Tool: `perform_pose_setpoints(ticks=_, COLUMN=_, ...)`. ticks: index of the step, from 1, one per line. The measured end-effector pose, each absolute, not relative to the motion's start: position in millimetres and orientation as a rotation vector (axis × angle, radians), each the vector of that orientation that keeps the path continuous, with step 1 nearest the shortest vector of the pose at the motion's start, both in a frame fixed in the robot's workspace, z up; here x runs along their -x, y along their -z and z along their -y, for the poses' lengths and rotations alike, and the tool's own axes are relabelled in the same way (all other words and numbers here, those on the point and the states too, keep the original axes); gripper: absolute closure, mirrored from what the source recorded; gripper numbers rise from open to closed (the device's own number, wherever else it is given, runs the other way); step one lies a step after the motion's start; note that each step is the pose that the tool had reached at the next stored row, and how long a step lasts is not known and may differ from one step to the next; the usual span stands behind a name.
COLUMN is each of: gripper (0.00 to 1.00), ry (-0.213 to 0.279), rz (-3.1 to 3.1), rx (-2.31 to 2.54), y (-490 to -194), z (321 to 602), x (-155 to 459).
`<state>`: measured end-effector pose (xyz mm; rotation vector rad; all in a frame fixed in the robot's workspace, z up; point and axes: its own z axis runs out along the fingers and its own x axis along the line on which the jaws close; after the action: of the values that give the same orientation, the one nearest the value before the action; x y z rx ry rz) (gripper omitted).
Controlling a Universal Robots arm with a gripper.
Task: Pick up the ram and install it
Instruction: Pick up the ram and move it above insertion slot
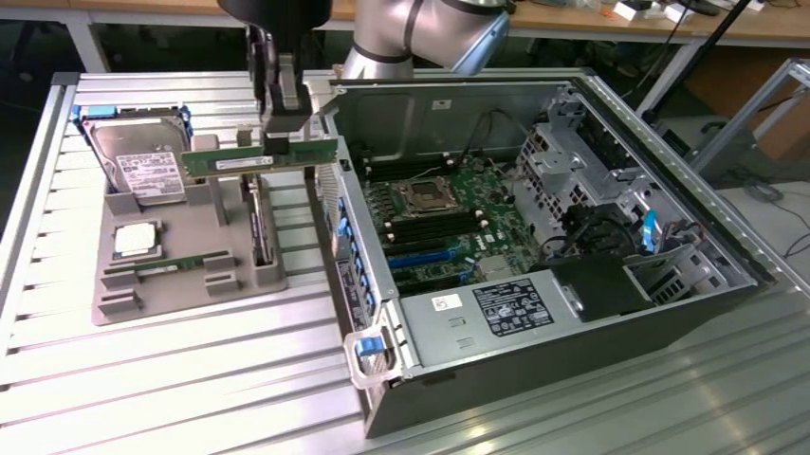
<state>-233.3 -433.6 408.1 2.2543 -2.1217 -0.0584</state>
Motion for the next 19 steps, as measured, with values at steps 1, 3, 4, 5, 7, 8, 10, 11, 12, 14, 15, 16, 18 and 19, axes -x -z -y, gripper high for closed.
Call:
perform_pose_setpoints(ticks=1, gripper=0.88, ry=0.059, rz=2.122, rx=-2.254, y=-408.0, z=433.6, x=230.6)
perform_pose_setpoints(ticks=3, gripper=0.88, ry=0.059, rz=2.121, rx=-2.254, y=-408.0, z=433.6, x=227.2)
perform_pose_setpoints(ticks=4, gripper=0.88, ry=0.059, rz=2.121, rx=-2.254, y=-408.0, z=433.6, x=226.0)
perform_pose_setpoints(ticks=5, gripper=0.88, ry=0.059, rz=2.121, rx=-2.254, y=-408.0, z=433.6, x=224.8)
perform_pose_setpoints(ticks=7, gripper=0.88, ry=0.06, rz=2.121, rx=-2.254, y=-408.0, z=433.6, x=219.8)
perform_pose_setpoints(ticks=8, gripper=0.88, ry=0.06, rz=2.121, rx=-2.253, y=-408.1, z=433.6, x=217.1)
perform_pose_setpoints(ticks=10, gripper=0.88, ry=0.061, rz=2.12, rx=-2.253, y=-408.1, z=433.5, x=211.3)
perform_pose_setpoints(ticks=11, gripper=0.88, ry=0.061, rz=2.12, rx=-2.253, y=-408.0, z=433.6, x=208.3)
perform_pose_setpoints(ticks=12, gripper=0.88, ry=0.062, rz=2.12, rx=-2.253, y=-408.1, z=433.6, x=205.3)
perform_pose_setpoints(ticks=14, gripper=0.88, ry=0.062, rz=2.12, rx=-2.253, y=-408.0, z=433.6, x=200.3)
perform_pose_setpoints(ticks=15, gripper=0.88, ry=0.063, rz=2.12, rx=-2.252, y=-408.0, z=433.6, x=196.7)
perform_pose_setpoints(ticks=16, gripper=0.88, ry=0.063, rz=2.12, rx=-2.252, y=-408.1, z=433.6, x=194.0)
perform_pose_setpoints(ticks=18, gripper=0.88, ry=0.064, rz=2.119, rx=-2.252, y=-408.0, z=433.6, x=189.8)
perform_pose_setpoints(ticks=19, gripper=0.88, ry=0.064, rz=2.119, rx=-2.252, y=-408.1, z=433.6, x=187.8)
